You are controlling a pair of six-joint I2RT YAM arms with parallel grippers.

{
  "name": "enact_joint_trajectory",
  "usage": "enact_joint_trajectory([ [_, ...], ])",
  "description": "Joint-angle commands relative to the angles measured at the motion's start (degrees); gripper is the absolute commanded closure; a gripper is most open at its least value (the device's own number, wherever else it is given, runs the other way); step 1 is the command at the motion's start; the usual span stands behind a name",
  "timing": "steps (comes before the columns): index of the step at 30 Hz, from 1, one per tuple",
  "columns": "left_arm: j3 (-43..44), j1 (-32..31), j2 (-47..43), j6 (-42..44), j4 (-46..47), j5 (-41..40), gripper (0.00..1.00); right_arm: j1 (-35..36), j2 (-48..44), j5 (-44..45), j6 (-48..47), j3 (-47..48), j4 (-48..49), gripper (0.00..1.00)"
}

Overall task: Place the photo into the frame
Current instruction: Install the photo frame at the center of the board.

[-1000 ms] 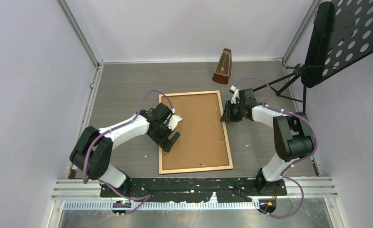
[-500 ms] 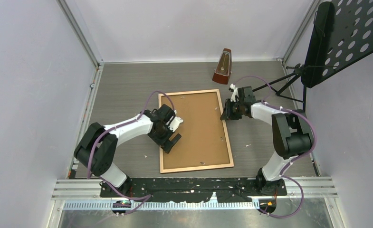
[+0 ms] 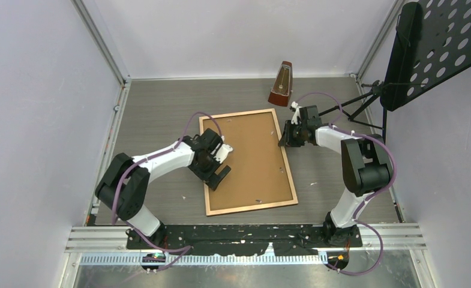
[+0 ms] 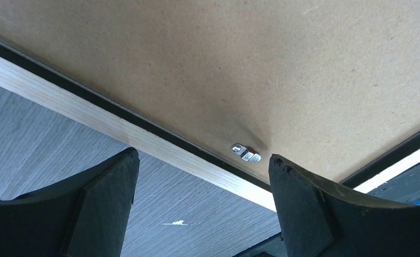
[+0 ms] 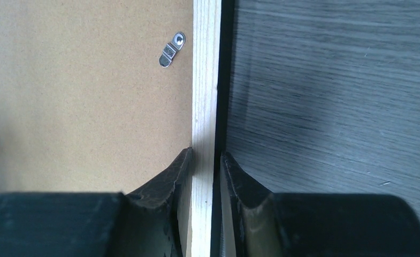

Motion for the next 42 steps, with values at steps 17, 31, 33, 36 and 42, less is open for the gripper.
enact_joint_trajectory([
  [17, 5.27, 0.28, 4.87, -0.21, -0.82, -1.74, 0.15, -2.15, -1.15, -0.37, 1.37, -1.16, 3.48, 0.94],
  [31, 4.43, 1.57, 4.22, 0.00, -1.07, 0.65, 0.36, -2.79, -0.67, -0.61, 1.05, -1.35, 3.59, 0.94],
  [33, 4.40, 1.62, 4.18, 0.20, -1.23, 1.16, 0.40, -2.79, -0.50, -0.61, 1.00, -1.34, 3.49, 0.94],
  [36, 4.35, 1.60, 3.99, 0.38, -1.19, 1.57, 0.44, -2.87, -0.55, -0.67, 0.95, -1.34, 3.49, 0.94],
  [42, 4.25, 1.74, 3.47, 0.75, -1.10, 1.61, 0.49, -2.90, -0.46, -0.78, 0.92, -1.26, 3.48, 0.94],
])
